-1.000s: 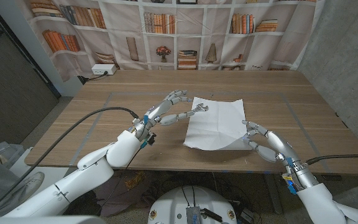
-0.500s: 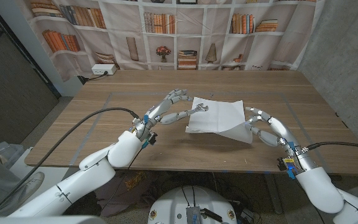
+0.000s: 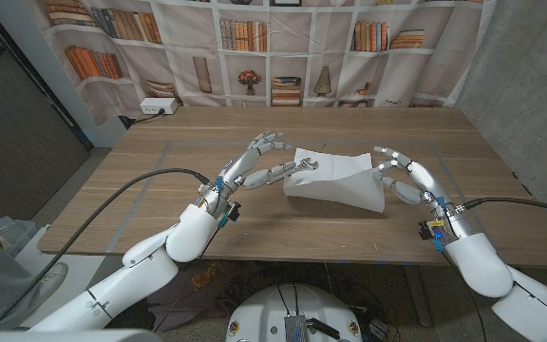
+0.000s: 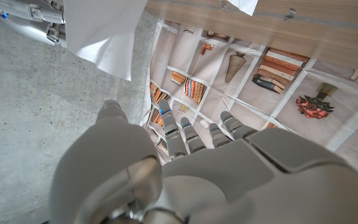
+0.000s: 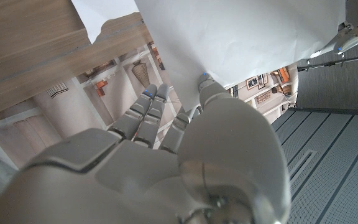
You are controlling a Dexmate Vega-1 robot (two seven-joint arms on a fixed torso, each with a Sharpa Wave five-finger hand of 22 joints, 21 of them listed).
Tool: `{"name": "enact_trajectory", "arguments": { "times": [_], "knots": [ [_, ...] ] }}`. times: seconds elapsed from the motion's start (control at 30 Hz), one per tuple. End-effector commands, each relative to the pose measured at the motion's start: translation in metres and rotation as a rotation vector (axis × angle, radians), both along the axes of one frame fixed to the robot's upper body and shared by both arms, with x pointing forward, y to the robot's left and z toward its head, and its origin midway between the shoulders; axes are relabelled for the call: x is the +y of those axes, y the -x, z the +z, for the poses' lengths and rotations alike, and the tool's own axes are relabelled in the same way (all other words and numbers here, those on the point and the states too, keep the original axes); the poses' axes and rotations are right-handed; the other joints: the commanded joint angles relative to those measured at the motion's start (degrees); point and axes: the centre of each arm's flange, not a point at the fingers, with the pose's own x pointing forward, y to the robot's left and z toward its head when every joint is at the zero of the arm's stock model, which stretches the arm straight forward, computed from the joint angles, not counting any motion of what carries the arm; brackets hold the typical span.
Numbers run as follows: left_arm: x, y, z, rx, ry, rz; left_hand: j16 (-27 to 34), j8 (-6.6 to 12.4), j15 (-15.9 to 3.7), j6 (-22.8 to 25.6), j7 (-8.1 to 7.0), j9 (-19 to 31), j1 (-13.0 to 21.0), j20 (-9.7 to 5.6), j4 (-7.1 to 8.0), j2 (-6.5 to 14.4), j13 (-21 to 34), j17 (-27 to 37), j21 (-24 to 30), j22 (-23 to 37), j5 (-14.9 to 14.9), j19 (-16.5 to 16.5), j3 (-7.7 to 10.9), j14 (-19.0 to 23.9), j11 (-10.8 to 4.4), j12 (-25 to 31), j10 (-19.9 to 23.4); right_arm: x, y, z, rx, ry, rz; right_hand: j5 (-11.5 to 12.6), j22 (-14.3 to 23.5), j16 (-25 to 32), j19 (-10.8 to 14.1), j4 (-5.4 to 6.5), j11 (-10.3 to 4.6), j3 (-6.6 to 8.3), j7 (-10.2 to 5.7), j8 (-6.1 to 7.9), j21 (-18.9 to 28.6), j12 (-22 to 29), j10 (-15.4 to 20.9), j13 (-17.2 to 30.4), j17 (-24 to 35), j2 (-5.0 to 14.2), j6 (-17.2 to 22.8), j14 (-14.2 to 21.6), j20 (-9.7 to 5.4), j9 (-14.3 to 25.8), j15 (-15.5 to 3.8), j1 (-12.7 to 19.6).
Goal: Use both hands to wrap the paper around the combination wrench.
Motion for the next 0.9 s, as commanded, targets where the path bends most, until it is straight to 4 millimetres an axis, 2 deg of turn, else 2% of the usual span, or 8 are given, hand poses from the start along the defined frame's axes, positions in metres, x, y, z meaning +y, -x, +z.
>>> {"name": "enact_trajectory", "arguments": {
  "times": [0.03, 0.37, 0.57, 0.9],
  "knots": [
    [-0.001, 0.006, -0.003, -0.043, 0.061, -0.001, -0.24, -0.05, -4.37, -0.05, -0.17, 0.08, 0.28, -2.20, 0.02, 0.06, 0.16, 0.18, -0.01, 0.09, 0.22, -0.05, -0.26, 0.04, 0.21, -0.20, -0.23, 0.003, -0.029, 0.013, 0.021, 0.018, -0.022, -0.03, 0.29, 0.16, 0.04, 0.24, -0.05, 0.07, 0.22, -0.08, 0.07, 4.19, 0.15, 5.81, 0.26, -0.09, 0.38, -0.08, -3.67, 0.08, -10.47, -0.27],
    [-0.007, 0.004, -0.002, -0.048, 0.065, -0.005, -0.28, -0.03, -4.25, 0.02, -0.15, 0.00, 0.32, -2.11, 0.01, 0.14, 0.18, 0.16, -0.19, -0.02, 0.25, 0.03, -0.36, 0.27, 0.21, -0.26, -0.16, -0.007, -0.060, 0.026, 0.043, 0.008, -0.062, -0.04, 0.30, 0.28, 0.04, 0.25, -0.05, 0.23, 0.17, -0.01, 0.09, 4.33, -0.05, 6.16, 0.49, -0.04, 0.73, 0.07, -3.62, 0.11, -10.49, -0.24],
    [-0.008, 0.003, 0.000, -0.048, 0.066, 0.002, -0.26, -0.08, -4.19, -0.09, -0.29, -0.03, 0.32, -1.29, 0.02, 0.21, 0.19, 0.15, -0.20, -0.06, 0.27, 0.29, -0.42, 0.52, 0.15, -0.24, 0.02, -0.015, -0.071, 0.035, 0.030, -0.003, -0.083, -0.04, 0.30, 0.31, 0.04, 0.24, -0.04, 0.29, 0.09, 0.00, 0.09, 4.41, -0.08, 6.32, 0.58, -0.06, 0.83, 0.11, -3.54, 0.12, -10.45, -0.23],
    [-0.011, -0.004, -0.001, -0.030, 0.071, 0.011, -0.16, -0.06, -4.17, -0.05, -0.58, -0.09, 0.34, -0.98, 0.03, 0.38, 0.22, 0.13, -0.34, -0.09, 0.30, 0.42, -0.49, 1.13, 0.14, -0.32, 0.03, -0.026, -0.090, 0.043, 0.035, -0.021, -0.123, -0.02, 0.31, 0.40, 0.07, 0.19, -0.03, 0.47, 0.14, -0.01, 0.12, 4.61, -0.04, 6.63, 0.75, -0.07, 0.94, 0.30, -3.42, 0.14, -10.52, -0.14]
  ]
}}
